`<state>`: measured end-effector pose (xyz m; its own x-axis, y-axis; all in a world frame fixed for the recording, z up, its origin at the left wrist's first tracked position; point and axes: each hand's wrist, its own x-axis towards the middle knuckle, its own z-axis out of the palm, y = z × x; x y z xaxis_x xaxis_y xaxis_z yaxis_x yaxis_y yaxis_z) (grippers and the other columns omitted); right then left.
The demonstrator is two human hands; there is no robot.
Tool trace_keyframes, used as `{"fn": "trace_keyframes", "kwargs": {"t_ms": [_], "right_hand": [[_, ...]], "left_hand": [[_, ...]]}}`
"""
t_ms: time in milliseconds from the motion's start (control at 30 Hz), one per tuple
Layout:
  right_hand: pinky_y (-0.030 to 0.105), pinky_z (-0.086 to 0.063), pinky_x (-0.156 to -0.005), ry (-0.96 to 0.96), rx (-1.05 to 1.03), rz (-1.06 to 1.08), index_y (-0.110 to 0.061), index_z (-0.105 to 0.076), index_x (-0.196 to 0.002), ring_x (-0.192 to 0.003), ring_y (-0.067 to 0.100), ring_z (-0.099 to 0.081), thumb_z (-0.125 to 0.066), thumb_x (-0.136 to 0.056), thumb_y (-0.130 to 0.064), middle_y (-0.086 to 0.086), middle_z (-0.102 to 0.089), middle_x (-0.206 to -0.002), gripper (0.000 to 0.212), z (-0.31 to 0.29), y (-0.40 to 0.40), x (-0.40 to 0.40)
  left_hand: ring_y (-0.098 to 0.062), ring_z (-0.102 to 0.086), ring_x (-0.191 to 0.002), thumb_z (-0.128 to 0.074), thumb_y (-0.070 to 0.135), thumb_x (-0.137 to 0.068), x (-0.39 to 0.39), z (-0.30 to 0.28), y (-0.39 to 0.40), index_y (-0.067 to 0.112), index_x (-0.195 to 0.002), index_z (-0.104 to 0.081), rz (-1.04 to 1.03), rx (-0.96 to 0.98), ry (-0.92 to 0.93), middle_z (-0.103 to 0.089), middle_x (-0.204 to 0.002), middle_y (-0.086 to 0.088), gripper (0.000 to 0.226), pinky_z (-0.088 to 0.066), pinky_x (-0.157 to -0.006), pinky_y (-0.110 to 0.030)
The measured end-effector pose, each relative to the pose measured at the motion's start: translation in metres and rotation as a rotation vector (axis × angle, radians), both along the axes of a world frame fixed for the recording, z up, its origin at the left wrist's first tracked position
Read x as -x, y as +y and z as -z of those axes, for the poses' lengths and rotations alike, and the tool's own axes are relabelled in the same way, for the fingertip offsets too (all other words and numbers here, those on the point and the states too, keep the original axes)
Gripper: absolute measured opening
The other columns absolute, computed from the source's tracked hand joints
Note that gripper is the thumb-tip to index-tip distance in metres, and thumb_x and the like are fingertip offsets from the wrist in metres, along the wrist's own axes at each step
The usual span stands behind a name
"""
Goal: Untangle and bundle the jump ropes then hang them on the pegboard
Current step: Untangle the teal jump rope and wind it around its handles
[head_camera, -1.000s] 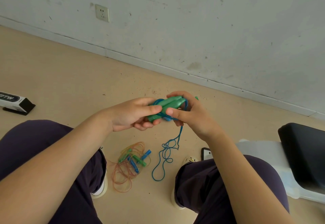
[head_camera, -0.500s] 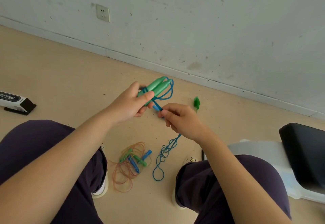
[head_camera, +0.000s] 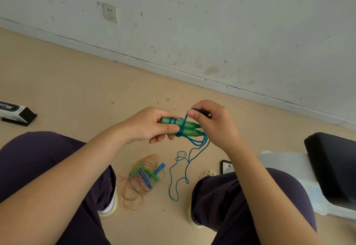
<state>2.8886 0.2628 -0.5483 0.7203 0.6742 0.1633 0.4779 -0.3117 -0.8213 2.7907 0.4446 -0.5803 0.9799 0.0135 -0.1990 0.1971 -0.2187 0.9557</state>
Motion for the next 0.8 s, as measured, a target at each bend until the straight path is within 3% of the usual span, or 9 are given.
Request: {"fn": "trace_keyframes", "kwargs": {"t_ms": [200, 300, 467, 633, 800], "right_hand": [[0.020, -0.039, -0.062, -0.016, 0.013, 0.051, -0.026, -0.057, -0.074, -0.062, 0.004, -0.047, -0.064, -0.093, -0.018, -0.002, -0.057, -0.069, 0.022, 0.014, 0.013, 0.011], [0.028, -0.040, -0.058, -0.031, 0.056, 0.131, -0.032, -0.053, -0.071, -0.055, 0.006, -0.043, -0.062, -0.095, -0.026, -0.007, -0.051, -0.059, 0.026, 0.019, 0.016, 0.008], [0.017, -0.034, -0.048, -0.118, 0.065, 0.177, -0.028, -0.055, -0.073, -0.050, 0.006, -0.044, -0.064, -0.093, -0.030, -0.015, -0.048, -0.050, 0.022, 0.023, 0.021, 0.008], [0.016, -0.032, -0.046, -0.087, 0.027, 0.197, -0.024, -0.060, -0.075, -0.046, 0.007, -0.041, -0.065, -0.092, -0.031, -0.016, -0.050, -0.051, 0.019, 0.024, 0.021, 0.007], [0.017, -0.034, -0.048, 0.005, 0.028, 0.199, -0.026, -0.065, -0.077, -0.046, 0.005, -0.042, -0.066, -0.092, -0.033, -0.015, -0.052, -0.050, 0.017, 0.020, 0.020, 0.008]], "left_hand": [[-0.013, -0.052, -0.052, -0.066, 0.014, -0.095, 0.001, -0.004, -0.004, 0.026, -0.098, -0.072, 0.122, 0.064, -0.020, -0.071, -0.078, -0.007, 0.014, -0.040, -0.042, -0.022], [-0.013, -0.051, -0.053, -0.063, 0.018, -0.098, 0.001, -0.003, -0.004, 0.021, -0.105, -0.068, 0.110, 0.058, -0.022, -0.070, -0.078, -0.005, 0.010, -0.039, -0.044, -0.021], [-0.008, -0.050, -0.055, -0.057, 0.026, -0.101, 0.001, 0.000, -0.007, 0.025, -0.109, -0.064, 0.099, 0.065, 0.046, -0.067, -0.076, 0.004, 0.010, -0.038, -0.050, -0.017], [-0.008, -0.046, -0.051, -0.064, 0.049, -0.092, 0.002, -0.005, -0.010, 0.030, -0.086, -0.067, 0.084, 0.013, -0.013, -0.065, -0.069, 0.005, 0.020, -0.038, -0.048, -0.017], [-0.008, -0.045, -0.049, -0.063, 0.037, -0.096, 0.001, -0.005, -0.010, 0.039, -0.074, -0.069, 0.071, 0.002, -0.071, -0.066, -0.066, 0.005, 0.023, -0.038, -0.048, -0.016]]}}
